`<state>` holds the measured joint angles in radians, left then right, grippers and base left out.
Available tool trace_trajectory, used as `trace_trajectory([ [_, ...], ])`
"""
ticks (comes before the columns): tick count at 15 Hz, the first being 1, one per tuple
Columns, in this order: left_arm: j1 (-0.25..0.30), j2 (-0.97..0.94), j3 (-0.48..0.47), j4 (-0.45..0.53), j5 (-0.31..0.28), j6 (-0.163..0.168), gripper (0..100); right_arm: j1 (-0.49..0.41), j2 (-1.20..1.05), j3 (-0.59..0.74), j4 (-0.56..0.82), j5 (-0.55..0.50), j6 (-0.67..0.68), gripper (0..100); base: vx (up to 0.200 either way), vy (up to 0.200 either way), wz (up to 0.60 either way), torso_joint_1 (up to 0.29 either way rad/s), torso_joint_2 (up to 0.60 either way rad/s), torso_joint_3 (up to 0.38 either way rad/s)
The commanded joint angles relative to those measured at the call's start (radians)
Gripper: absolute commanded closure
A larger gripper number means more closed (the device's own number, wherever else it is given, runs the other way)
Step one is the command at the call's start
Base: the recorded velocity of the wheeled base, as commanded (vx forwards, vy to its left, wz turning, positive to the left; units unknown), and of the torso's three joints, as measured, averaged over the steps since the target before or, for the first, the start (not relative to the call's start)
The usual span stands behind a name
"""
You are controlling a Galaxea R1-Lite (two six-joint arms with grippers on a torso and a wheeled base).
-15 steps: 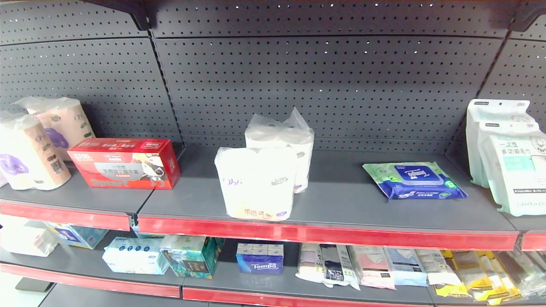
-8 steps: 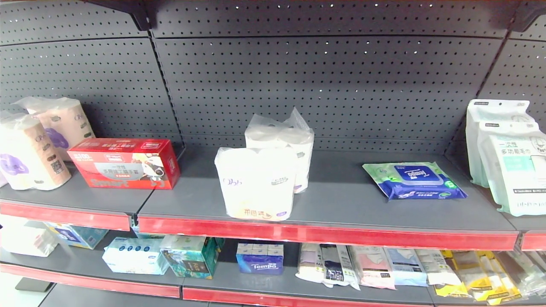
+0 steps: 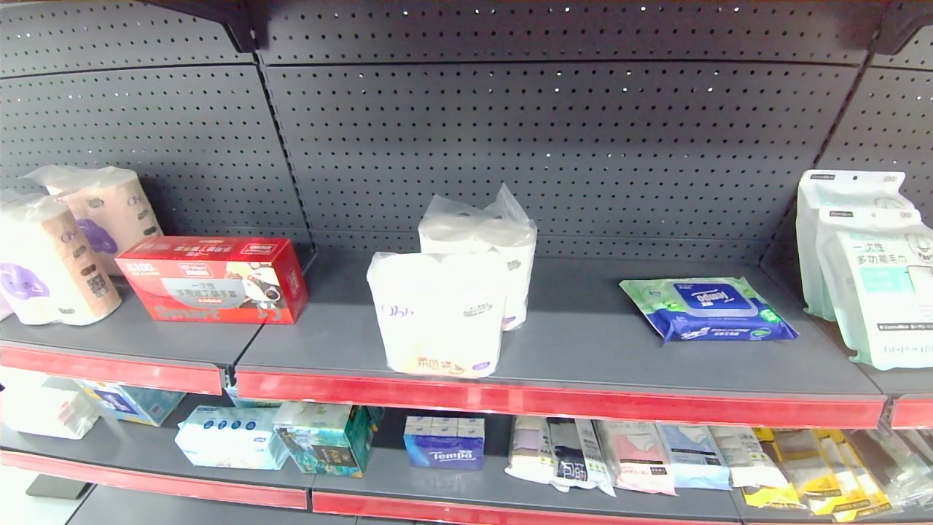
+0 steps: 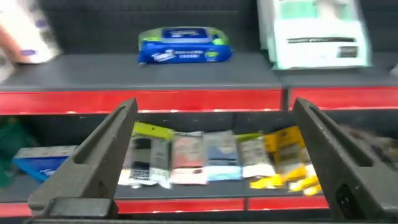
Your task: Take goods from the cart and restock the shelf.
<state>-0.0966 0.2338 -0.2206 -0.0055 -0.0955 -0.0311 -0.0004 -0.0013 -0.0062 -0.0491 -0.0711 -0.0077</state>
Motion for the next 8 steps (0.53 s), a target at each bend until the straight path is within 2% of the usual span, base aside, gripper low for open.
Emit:
trace_trajectory([
  [1,0.000,0.044,-0.017,-0.002,-0.003,0.000,0,0.000,0.001,0.006,0.022,0.063,0.026,0,0.000,0.000,0.00,0.000,0.00,0.000],
  [2,0.000,0.108,-0.055,-0.004,-0.004,0.000,0,0.000,0.001,0.003,0.055,0.119,-0.040,0,0.000,0.000,0.00,0.000,0.00,0.000],
  [6,-0.002,0.248,-0.095,-0.031,-0.026,-0.007,0,-0.001,0.001,0.006,0.049,0.065,0.009,0,0.000,0.000,0.00,0.000,0.00,0.000],
  [8,0.000,0.389,-0.134,-0.120,-0.032,-0.006,0,-0.001,0.001,0.006,0.049,0.066,0.005,0,0.000,0.000,0.00,0.000,0.00,0.000],
])
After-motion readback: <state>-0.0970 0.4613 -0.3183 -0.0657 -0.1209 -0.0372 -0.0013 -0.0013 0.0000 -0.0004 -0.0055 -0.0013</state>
